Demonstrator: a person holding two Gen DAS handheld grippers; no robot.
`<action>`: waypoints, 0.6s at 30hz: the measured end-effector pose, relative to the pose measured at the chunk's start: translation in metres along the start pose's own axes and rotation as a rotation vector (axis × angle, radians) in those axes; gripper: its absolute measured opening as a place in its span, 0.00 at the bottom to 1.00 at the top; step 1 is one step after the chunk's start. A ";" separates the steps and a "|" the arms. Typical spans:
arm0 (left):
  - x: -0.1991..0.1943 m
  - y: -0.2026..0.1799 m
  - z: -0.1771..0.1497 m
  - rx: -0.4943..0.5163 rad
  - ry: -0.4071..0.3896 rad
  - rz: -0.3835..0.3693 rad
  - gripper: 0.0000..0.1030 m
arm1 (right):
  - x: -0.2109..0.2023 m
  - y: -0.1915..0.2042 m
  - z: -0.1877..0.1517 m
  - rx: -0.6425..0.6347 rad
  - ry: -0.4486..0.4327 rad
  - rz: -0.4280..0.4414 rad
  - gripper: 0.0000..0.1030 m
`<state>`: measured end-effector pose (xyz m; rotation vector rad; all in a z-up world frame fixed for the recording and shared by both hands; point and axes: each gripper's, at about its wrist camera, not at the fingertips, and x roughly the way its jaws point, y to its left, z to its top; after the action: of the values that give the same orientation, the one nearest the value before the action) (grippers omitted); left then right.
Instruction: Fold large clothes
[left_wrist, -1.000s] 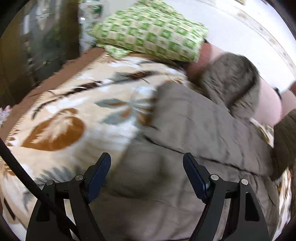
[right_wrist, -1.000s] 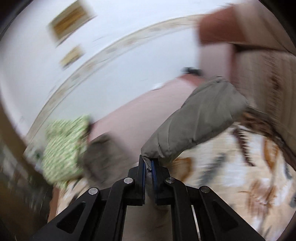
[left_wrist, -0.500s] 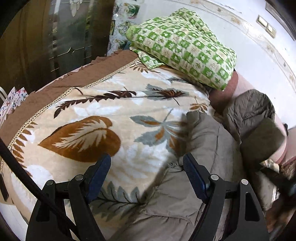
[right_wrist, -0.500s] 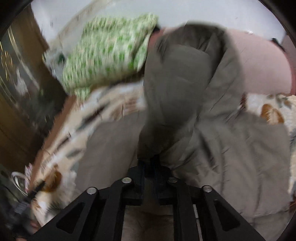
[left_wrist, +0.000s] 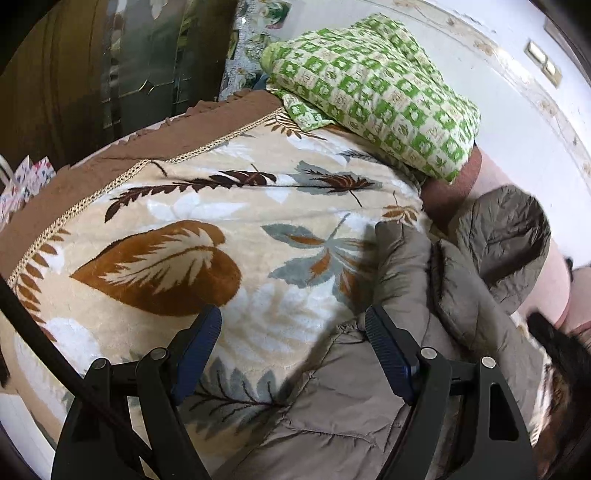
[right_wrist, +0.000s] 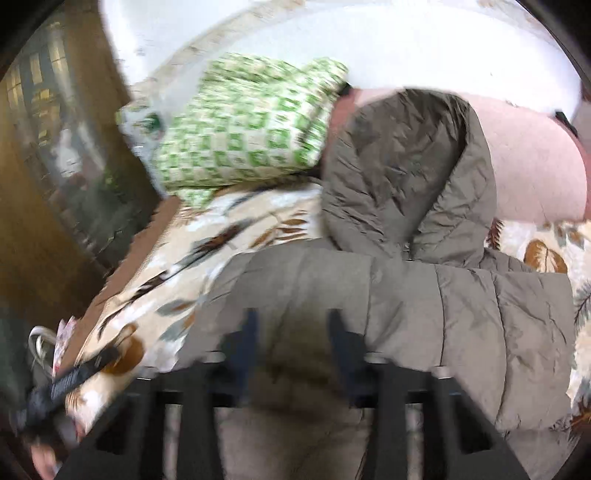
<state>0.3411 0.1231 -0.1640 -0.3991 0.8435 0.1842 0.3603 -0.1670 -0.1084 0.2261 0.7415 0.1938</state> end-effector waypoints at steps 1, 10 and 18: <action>0.001 -0.004 -0.002 0.022 -0.003 0.013 0.77 | 0.014 -0.003 0.005 0.039 0.023 0.013 0.25; 0.008 -0.013 -0.005 0.070 0.015 0.030 0.77 | 0.108 -0.006 -0.016 0.131 0.193 0.020 0.23; 0.016 -0.038 -0.027 0.151 0.033 0.036 0.77 | 0.032 -0.028 0.037 0.097 0.066 -0.052 0.66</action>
<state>0.3446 0.0774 -0.1819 -0.2457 0.8911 0.1467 0.4111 -0.1904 -0.1099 0.2930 0.8225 0.1165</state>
